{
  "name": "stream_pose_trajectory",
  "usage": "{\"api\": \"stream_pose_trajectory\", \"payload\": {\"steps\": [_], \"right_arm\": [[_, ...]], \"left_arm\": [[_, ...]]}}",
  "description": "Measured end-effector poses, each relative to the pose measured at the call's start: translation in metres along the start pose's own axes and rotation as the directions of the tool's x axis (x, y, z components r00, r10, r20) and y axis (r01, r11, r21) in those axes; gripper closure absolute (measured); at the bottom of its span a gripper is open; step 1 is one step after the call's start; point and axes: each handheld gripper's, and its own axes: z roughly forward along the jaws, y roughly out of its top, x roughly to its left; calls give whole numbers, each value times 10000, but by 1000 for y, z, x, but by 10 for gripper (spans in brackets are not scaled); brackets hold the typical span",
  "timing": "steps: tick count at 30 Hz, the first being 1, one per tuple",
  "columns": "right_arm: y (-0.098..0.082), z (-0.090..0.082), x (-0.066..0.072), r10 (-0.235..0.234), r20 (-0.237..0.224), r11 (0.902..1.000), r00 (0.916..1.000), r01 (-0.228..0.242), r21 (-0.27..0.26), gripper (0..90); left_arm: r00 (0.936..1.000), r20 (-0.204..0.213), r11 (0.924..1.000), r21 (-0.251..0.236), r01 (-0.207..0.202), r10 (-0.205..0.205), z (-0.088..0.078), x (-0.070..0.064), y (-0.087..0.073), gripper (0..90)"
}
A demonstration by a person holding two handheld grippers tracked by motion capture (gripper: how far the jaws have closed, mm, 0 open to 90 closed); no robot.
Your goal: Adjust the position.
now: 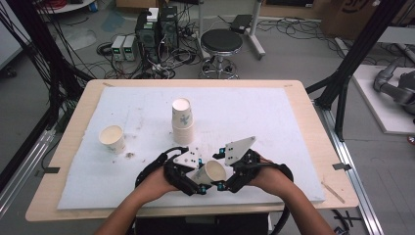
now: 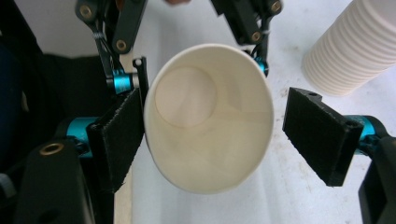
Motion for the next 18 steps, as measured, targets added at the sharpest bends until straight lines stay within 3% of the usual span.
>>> {"api": "stream_pose_trajectory", "payload": {"steps": [5, 9, 13, 18], "right_arm": [[-8, -10, -2, 315, 334, 9959, 9989, -285, -857, 215], [-16, -20, -4, 849, 554, 9856, 9948, -757, -1512, 215], [-31, -29, -6, 1622, 751, 9683, 9839, -1441, -2043, 215], [-54, -37, -8, 2547, 1025, 9387, 9616, -2204, -2650, 215]], "left_arm": [[9993, -56, 9988, -324, 355, -357, -2, 2, -7, 320], [9979, -166, 9956, -712, 616, -629, -5, 4, -15, 316], [9951, -362, 9891, -1189, 871, -920, -10, 6, -23, 313], [9876, -689, 9701, -2087, 1241, -1412, -18, 10, -34, 310]]}}
